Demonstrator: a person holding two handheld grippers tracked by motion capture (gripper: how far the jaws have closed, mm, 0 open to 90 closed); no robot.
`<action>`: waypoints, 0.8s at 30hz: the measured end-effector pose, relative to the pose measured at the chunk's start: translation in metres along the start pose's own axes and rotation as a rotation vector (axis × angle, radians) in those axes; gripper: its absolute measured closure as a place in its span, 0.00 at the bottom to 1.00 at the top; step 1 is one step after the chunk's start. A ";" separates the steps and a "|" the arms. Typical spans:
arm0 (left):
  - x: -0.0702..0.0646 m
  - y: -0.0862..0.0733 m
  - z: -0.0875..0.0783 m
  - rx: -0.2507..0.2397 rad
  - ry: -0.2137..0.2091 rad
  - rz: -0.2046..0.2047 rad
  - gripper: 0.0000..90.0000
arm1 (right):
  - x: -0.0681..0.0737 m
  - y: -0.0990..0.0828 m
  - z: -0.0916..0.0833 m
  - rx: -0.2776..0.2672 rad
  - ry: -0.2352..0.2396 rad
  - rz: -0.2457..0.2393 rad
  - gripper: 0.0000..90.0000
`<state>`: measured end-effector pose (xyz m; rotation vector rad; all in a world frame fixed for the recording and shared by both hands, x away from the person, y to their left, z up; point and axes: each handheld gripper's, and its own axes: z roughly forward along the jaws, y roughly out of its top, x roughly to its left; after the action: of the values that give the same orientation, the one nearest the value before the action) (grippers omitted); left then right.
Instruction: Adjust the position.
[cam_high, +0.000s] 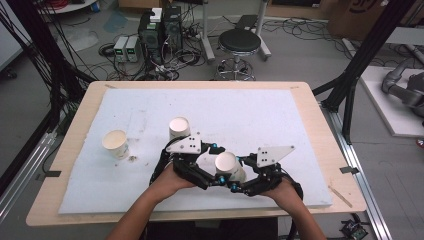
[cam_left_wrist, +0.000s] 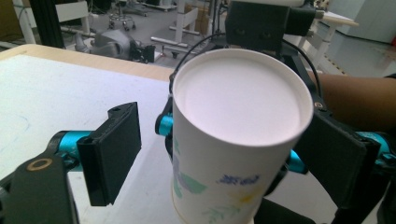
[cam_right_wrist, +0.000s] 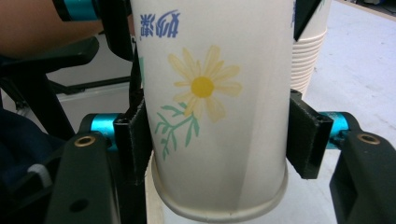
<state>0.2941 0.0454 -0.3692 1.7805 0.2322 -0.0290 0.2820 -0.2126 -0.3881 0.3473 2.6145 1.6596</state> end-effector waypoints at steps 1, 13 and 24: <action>0.000 0.001 -0.001 0.005 0.001 0.003 0.18 | 0.000 0.001 -0.001 0.005 -0.003 -0.003 0.40; -0.004 0.005 -0.007 0.116 0.007 0.059 0.18 | 0.000 0.008 -0.003 0.191 -0.040 -0.060 0.40; -0.006 0.009 -0.002 0.215 0.011 0.085 0.18 | 0.002 0.018 0.002 0.311 -0.045 -0.126 0.40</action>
<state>0.2894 0.0445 -0.3594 2.0037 0.1661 0.0177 0.2832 -0.2035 -0.3728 0.2167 2.7944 1.1949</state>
